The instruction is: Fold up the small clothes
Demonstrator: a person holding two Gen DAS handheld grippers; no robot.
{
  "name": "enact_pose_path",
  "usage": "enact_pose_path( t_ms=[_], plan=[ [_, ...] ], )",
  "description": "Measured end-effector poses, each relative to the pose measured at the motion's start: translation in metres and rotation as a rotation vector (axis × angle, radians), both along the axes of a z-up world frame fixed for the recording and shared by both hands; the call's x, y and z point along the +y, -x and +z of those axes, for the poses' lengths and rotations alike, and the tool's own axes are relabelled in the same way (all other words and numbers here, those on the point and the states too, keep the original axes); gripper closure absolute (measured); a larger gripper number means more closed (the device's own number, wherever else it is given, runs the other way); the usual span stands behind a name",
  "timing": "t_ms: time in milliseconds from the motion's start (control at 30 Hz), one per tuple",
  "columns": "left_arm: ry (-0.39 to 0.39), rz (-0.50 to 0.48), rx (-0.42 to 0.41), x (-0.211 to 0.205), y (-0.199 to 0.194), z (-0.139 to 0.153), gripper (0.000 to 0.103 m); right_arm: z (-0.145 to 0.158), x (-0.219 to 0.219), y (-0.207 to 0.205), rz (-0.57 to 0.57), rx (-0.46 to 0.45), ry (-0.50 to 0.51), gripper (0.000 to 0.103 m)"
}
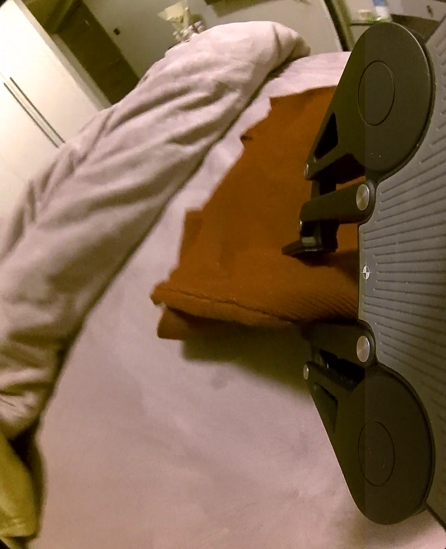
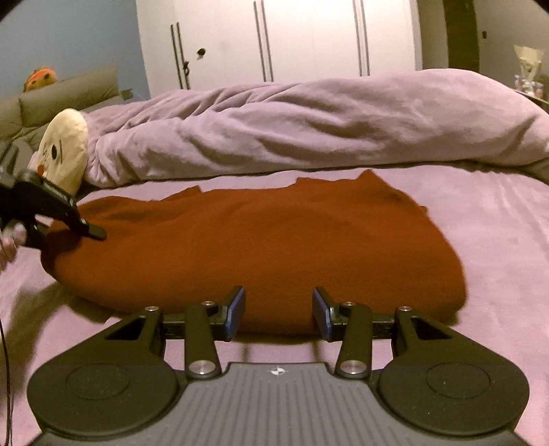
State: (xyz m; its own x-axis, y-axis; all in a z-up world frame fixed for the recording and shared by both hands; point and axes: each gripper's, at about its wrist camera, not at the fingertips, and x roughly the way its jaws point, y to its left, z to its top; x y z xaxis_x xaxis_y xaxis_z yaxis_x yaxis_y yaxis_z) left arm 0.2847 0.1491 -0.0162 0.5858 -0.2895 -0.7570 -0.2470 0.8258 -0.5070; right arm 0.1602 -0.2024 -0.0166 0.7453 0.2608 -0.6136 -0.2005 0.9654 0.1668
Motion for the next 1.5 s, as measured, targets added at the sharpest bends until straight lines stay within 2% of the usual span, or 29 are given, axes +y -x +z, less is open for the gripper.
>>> enact_pose_path(
  t_ms=[67,100,200,267,333,367,467,533,600,700,800,900,967,1067,1133,1200,1233,1300,1333,1400,1500],
  plan=[
    [-0.054,-0.002,-0.034,-0.026,-0.001,0.025,0.085,0.001,-0.011,0.001,-0.027,-0.005,-0.014,0.061],
    [-0.074,-0.025,-0.062,-0.042,-0.002,0.037,0.09,0.001,-0.017,0.002,-0.04,-0.006,-0.023,0.061],
    [-0.08,-0.112,-0.143,-0.098,-0.007,0.065,0.094,0.001,-0.034,0.003,-0.089,-0.004,-0.058,0.061],
    [-0.119,-0.191,-0.174,-0.139,-0.012,0.07,0.094,0.001,-0.044,0.004,-0.112,-0.005,-0.074,0.061],
    [-0.125,-0.255,-0.185,-0.171,-0.017,0.061,0.094,0.001,-0.053,0.007,-0.13,-0.004,-0.079,0.061],
    [-0.119,-0.284,-0.158,-0.186,-0.022,0.049,0.091,0.001,-0.058,0.009,-0.138,-0.004,-0.082,0.061],
    [-0.165,-0.355,-0.091,-0.213,-0.019,0.02,0.06,0.003,-0.072,0.016,-0.148,-0.002,-0.078,0.059],
    [-0.197,-0.396,-0.098,-0.22,-0.002,0.015,0.058,0.003,-0.082,0.02,-0.15,0.001,-0.073,0.056],
    [-0.173,-0.412,-0.143,-0.213,0.022,0.023,0.044,0.002,-0.09,0.022,-0.15,0.002,-0.071,0.055],
    [-0.157,-0.378,-0.228,-0.181,0.064,0.043,0.032,0.0,-0.094,0.019,-0.154,0.01,-0.075,0.055],
    [-0.215,-0.27,-0.257,-0.138,0.094,0.049,0.025,0.002,-0.084,0.008,-0.131,0.012,-0.103,0.055],
    [-0.306,-0.114,-0.199,-0.089,0.109,0.036,0.025,0.01,-0.062,-0.005,-0.075,0.002,-0.131,0.055],
    [-0.347,-0.003,-0.119,-0.058,0.113,0.022,0.025,0.017,-0.041,-0.018,-0.011,0.009,-0.157,0.055],
    [-0.327,0.101,-0.044,-0.023,0.123,0.005,0.021,0.028,-0.002,-0.045,0.108,0.053,-0.196,0.055],
    [-0.306,0.127,-0.018,-0.01,0.126,-0.002,0.019,0.04,0.033,-0.059,0.208,0.032,-0.167,0.055],
    [-0.279,0.128,-0.009,-0.005,0.132,-0.007,0.018,0.048,0.068,-0.073,0.336,0.01,-0.112,0.048],
    [-0.273,0.124,-0.009,-0.003,0.134,-0.009,0.017,0.05,0.082,-0.078,0.391,0.014,-0.089,0.039],
    [-0.279,0.122,-0.014,0.0,0.136,-0.011,0.015,0.048,0.108,-0.091,0.473,0.042,-0.05,0.039],
    [-0.283,0.12,-0.018,0.001,0.136,-0.012,0.015,0.046,0.118,-0.1,0.493,0.07,-0.046,0.039],
    [-0.28,0.109,-0.023,-0.004,0.129,-0.015,0.014,0.043,0.127,-0.12,0.482,0.149,-0.118,0.039],
    [-0.284,0.075,-0.032,-0.013,0.125,-0.014,0.014,0.031,0.132,-0.146,0.406,0.284,-0.224,0.039]
  ],
)
